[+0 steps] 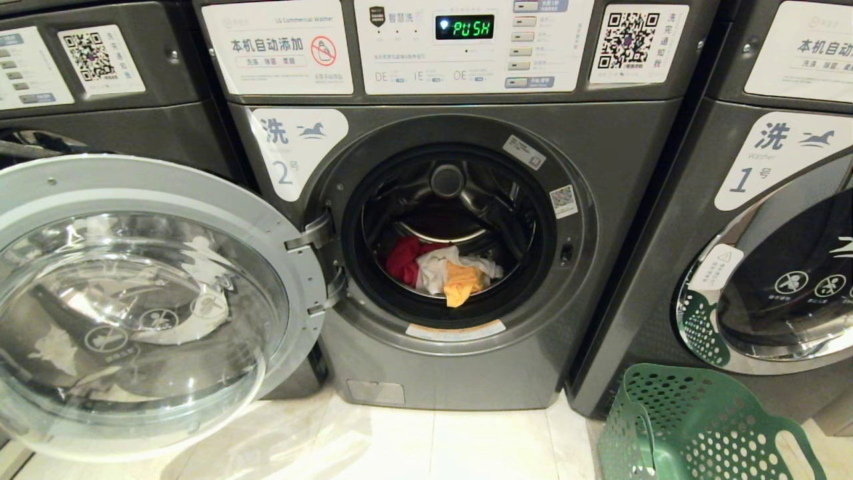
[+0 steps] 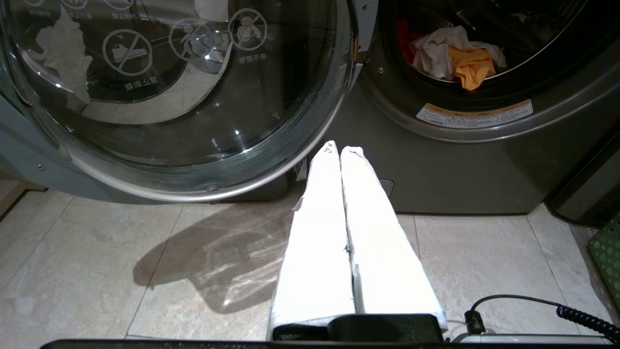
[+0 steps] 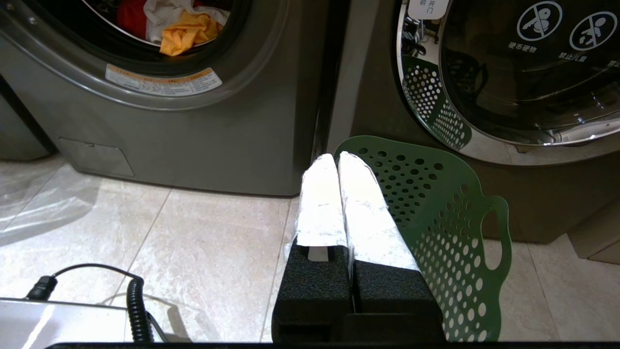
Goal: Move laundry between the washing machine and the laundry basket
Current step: Pick a cloth and place it into the basket
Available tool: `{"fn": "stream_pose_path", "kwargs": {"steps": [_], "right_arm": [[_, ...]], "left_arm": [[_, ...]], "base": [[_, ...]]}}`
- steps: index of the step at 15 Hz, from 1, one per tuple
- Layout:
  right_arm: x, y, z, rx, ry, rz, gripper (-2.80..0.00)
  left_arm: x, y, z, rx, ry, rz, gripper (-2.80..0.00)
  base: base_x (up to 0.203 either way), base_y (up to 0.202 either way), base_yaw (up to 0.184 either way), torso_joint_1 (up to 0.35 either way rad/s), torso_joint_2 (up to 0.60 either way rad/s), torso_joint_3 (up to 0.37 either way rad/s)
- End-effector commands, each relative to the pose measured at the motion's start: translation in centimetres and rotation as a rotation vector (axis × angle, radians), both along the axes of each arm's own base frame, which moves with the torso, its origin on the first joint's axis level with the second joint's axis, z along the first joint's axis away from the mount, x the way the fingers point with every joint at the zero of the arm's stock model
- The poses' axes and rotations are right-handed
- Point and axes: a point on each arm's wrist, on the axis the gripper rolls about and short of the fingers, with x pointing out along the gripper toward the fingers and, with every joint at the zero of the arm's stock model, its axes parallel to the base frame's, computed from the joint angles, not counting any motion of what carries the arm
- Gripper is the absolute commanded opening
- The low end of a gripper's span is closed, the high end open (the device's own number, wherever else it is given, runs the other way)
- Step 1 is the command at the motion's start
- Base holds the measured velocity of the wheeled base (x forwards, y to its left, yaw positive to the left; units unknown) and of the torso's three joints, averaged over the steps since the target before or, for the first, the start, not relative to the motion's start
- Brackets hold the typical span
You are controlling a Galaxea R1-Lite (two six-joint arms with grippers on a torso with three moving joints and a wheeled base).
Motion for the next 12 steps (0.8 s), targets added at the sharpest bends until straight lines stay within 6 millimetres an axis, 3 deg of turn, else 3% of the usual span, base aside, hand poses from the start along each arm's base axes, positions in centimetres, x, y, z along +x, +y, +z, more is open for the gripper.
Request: {"fn": "stream_pose_path", "kwargs": {"steps": [1, 12], "right_arm": [[0.00, 0.00, 0.00, -0.001, 0.001, 0.000, -2.80], [0.00, 0.00, 0.00, -0.001, 0.001, 0.000, -2.80]], "left_arm": [[-0.01, 0.00, -0.01, 0.000, -0.001, 0.000, -2.80], [-0.01, 0.00, -0.01, -0.002, -0.001, 0.000, -2.80]], "base": [[0.000, 0.000, 0.000, 0.000, 0.00, 0.000], [0.000, 0.000, 0.000, 0.000, 0.00, 0.000]]}}
